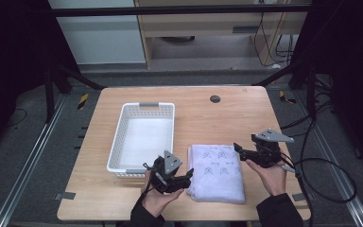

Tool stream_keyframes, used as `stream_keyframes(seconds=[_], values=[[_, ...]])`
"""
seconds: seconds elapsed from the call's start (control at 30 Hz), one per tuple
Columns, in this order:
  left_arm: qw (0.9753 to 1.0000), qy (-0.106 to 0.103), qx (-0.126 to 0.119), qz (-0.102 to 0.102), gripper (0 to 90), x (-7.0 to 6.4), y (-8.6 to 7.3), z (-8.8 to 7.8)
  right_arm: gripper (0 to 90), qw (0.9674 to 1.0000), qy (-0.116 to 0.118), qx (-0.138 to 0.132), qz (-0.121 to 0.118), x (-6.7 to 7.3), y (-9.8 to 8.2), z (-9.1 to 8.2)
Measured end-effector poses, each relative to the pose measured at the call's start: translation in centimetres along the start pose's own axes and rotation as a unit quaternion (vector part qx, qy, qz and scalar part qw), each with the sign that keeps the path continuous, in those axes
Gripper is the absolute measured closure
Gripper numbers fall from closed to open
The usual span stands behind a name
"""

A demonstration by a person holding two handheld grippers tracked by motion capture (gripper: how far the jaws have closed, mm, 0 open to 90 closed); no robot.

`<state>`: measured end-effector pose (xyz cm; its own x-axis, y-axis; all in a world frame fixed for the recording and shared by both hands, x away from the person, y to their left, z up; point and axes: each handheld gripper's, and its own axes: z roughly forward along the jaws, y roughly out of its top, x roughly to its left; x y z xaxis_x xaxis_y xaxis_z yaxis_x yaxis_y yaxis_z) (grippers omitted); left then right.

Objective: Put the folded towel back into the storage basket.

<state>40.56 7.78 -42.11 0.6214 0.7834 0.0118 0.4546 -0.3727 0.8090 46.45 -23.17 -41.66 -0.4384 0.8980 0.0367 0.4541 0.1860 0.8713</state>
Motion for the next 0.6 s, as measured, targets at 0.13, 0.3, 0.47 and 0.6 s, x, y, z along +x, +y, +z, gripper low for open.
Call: stream_keyframes(seconds=[0.13,0.3,0.47,0.6], values=[[1.0,0.0,0.006,0.001,32.7,-0.4,-0.3,0.4,23.8,1.0,0.001,0.002,-0.005,0.1,-0.1,0.2],[1.0,0.001,0.007,0.002,33.1,-0.9,-0.6,0.7,23.8,1.0,0.001,0.006,-0.005,0.3,-0.2,0.4],[0.9999,0.005,0.009,0.004,33.5,-1.3,-0.9,0.8,23.7,0.9999,0.001,0.011,-0.008,0.5,-0.4,0.6],[0.9999,0.005,0.014,0.003,33.5,-1.7,-1.1,1.0,23.6,0.9998,0.001,0.014,-0.014,0.6,-0.6,0.7]])
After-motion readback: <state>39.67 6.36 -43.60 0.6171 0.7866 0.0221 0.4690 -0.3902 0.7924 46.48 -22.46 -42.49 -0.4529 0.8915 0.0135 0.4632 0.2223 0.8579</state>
